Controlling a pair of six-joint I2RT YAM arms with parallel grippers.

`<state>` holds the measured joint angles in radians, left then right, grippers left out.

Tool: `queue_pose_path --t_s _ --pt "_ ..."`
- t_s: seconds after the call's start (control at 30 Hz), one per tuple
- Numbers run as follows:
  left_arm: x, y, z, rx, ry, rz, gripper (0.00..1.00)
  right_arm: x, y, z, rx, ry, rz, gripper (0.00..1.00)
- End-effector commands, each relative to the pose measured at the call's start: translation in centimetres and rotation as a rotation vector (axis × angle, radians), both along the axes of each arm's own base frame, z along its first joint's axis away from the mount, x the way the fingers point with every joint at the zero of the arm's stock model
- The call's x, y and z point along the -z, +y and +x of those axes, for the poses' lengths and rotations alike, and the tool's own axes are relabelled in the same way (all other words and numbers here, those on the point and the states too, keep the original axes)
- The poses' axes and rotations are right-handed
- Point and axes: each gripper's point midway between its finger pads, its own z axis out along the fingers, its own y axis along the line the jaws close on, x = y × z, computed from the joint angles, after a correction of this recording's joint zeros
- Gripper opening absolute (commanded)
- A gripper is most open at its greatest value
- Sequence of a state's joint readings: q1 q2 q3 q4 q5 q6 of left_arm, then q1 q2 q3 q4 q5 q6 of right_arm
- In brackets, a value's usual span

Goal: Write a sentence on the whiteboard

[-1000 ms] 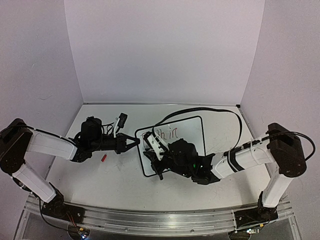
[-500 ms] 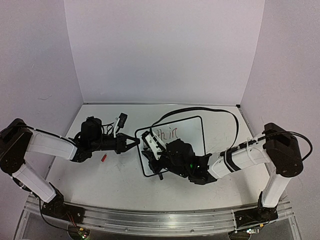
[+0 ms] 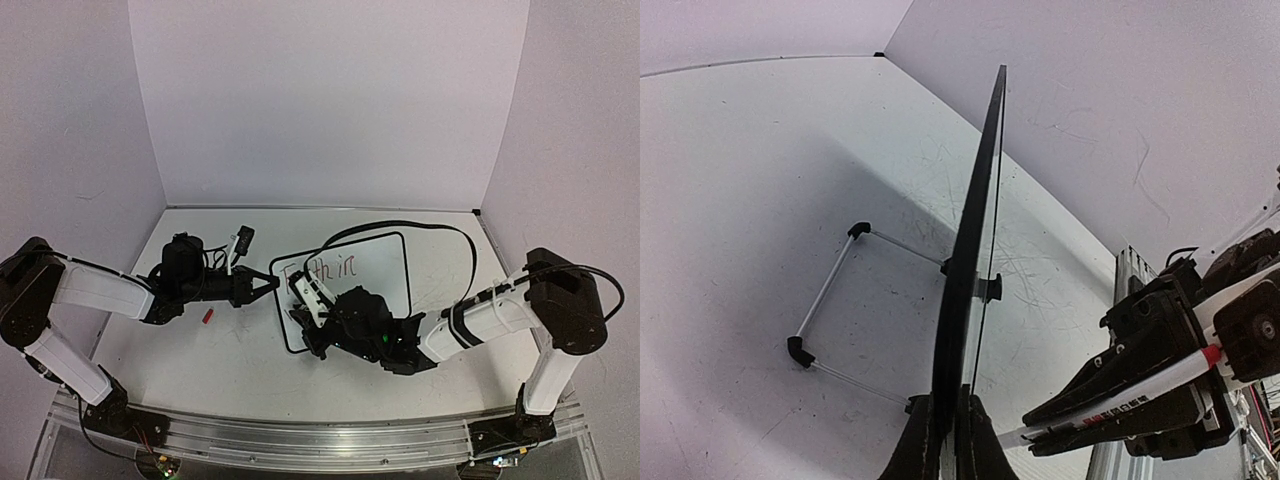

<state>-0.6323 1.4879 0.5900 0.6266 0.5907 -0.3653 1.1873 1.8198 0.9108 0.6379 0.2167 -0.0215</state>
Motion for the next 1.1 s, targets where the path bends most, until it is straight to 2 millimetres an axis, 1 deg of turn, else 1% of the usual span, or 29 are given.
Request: queue_pose_path --t_s 0.0,0.17,0.33,0.53,0.73,0.83,0.9,1.0,1.07 --pt "-1.8 -0.3 0.5 -0.004 -0.067 -0.012 0.0 -2.2 -1.0 1.7 0.084 -0.028 0.045 0.0" --pt "-1.8 -0.3 0.4 -0.004 -0.067 -0.013 0.0 -3.4 -0.8 2.6 0.099 -0.043 0.076 0.0" --pt "-1.8 -0.2 0.4 -0.008 -0.068 -0.011 0.0 -3.8 -0.8 3.3 0.11 -0.05 0.085 0.0" --pt "-1.7 -0.2 0.4 -0.004 -0.067 -0.01 0.0 -4.3 -0.6 3.6 0.112 -0.06 0.093 0.0" --pt "-1.7 -0.1 0.3 -0.007 -0.068 -0.009 0.0 -4.4 -0.7 3.6 0.114 -0.061 0.093 0.0" --pt "-1.6 -0.1 0.3 -0.007 -0.067 -0.007 0.0 -4.9 -0.6 3.7 0.117 -0.064 0.103 0.0" --pt "-1.6 -0.2 0.3 -0.005 -0.066 -0.007 0.0 -4.7 -0.5 3.7 0.115 -0.06 0.102 0.0" --pt "-1.7 -0.1 0.3 -0.007 -0.069 -0.009 0.0 -3.6 -0.5 3.5 0.105 -0.042 0.081 0.0" --pt "-1.7 0.0 0.3 -0.01 -0.072 -0.007 0.0 -3.3 -0.8 3.3 0.103 -0.035 0.073 0.0"
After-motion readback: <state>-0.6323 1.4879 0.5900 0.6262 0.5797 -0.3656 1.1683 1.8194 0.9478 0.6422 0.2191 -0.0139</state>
